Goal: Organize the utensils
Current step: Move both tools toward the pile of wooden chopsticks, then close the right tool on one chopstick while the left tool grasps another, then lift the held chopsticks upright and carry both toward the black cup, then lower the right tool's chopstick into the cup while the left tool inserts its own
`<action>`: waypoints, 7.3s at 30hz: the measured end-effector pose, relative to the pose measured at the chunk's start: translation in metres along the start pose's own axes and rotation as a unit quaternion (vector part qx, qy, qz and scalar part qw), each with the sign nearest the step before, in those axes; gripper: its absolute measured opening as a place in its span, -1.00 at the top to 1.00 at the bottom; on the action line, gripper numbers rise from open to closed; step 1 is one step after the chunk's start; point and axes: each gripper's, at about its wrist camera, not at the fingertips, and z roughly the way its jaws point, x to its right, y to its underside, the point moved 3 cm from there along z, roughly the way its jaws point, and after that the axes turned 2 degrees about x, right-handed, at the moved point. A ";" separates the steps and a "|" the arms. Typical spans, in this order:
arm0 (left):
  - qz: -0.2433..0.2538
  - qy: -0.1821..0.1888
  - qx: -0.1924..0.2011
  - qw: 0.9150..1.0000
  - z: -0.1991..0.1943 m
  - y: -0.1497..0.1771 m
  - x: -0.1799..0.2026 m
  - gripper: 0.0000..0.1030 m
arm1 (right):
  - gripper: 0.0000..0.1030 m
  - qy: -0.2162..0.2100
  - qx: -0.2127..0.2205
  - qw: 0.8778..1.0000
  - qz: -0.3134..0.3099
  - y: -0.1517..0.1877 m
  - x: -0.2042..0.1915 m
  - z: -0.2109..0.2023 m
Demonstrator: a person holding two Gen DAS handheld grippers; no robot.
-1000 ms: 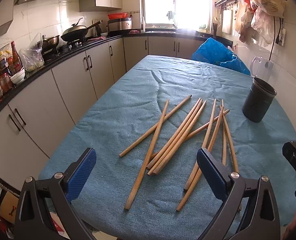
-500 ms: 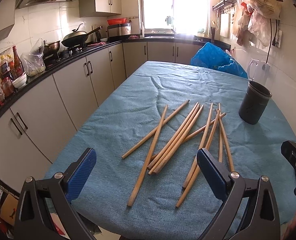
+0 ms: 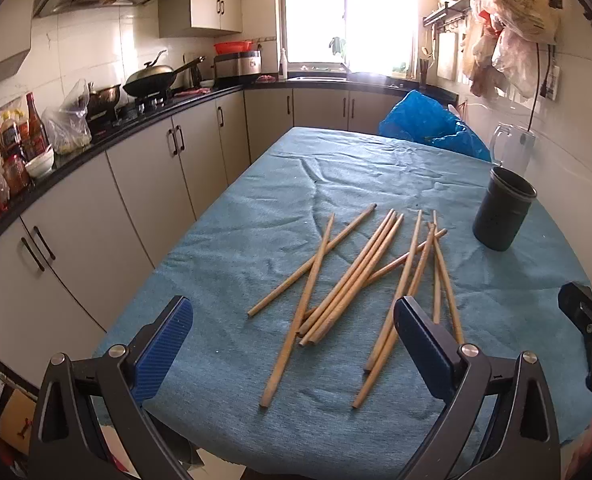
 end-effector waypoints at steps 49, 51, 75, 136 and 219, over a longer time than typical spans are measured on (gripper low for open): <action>0.026 0.139 -0.194 0.971 0.138 -0.069 -0.018 0.18 | 0.70 -0.165 -0.291 0.924 0.185 -0.032 -0.032 0.209; 0.029 0.144 -0.194 0.970 0.139 -0.070 -0.013 0.18 | 0.80 -0.162 -0.281 0.929 0.179 -0.034 -0.031 0.205; 0.168 0.179 -0.251 0.936 0.212 -0.066 0.101 0.81 | 0.81 -0.154 -0.195 0.954 0.168 -0.045 0.003 0.142; 0.095 0.238 -0.008 0.967 -0.010 -0.142 0.075 0.89 | 0.85 -0.112 0.073 0.985 0.105 -0.097 0.042 -0.022; 0.105 0.318 -0.037 0.941 0.065 -0.234 0.231 0.89 | 0.85 -0.033 0.054 0.982 0.176 -0.182 0.147 0.061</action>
